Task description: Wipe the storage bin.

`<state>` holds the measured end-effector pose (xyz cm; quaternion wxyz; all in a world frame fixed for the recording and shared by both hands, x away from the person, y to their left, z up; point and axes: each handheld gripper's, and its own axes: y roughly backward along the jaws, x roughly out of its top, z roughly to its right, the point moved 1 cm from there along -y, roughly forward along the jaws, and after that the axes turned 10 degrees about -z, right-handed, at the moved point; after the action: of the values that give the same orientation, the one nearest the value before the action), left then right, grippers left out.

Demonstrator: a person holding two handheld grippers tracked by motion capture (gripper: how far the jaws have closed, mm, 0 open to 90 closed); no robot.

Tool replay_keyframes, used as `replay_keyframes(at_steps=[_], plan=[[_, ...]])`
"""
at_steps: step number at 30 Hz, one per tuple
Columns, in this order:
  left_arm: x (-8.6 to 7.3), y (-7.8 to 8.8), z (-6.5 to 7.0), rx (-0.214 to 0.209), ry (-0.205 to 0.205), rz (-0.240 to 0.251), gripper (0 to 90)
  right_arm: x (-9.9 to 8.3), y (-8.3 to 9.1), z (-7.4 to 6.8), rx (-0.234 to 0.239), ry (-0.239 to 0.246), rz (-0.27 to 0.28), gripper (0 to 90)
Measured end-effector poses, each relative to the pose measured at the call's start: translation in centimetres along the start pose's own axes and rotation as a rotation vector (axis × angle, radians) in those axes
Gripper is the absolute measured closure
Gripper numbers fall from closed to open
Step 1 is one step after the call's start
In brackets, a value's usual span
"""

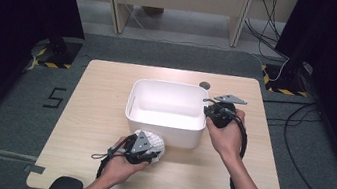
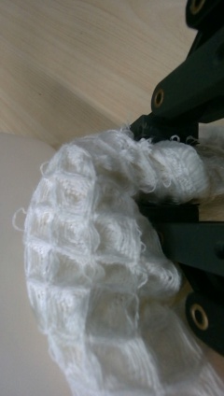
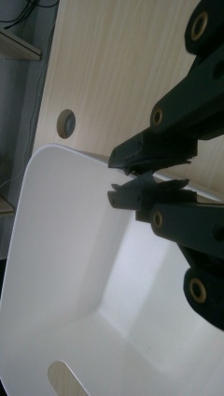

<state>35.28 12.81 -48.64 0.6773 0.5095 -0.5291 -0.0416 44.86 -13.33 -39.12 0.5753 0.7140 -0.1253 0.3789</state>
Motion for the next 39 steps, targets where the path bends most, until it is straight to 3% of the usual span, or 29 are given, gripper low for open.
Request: replay_keyframes(at_steps=[14, 26, 39], plan=[[-1.0, -1.9, 0.0, -0.027, 0.019, -0.052, 67.5, 0.0, 0.0, 0.0, 0.003, -0.002, 0.002, 79.9], [-0.8, -2.5, 0.1, -0.040, 0.033, -0.049, 67.4, 0.0, 0.0, 0.0, 0.000, -0.002, 0.001, 80.0], [0.4, -3.1, 1.1, -0.066, -0.002, -0.056, 67.3, 0.0, 0.0, 0.0, 0.001, -0.005, 0.000, 80.0]])
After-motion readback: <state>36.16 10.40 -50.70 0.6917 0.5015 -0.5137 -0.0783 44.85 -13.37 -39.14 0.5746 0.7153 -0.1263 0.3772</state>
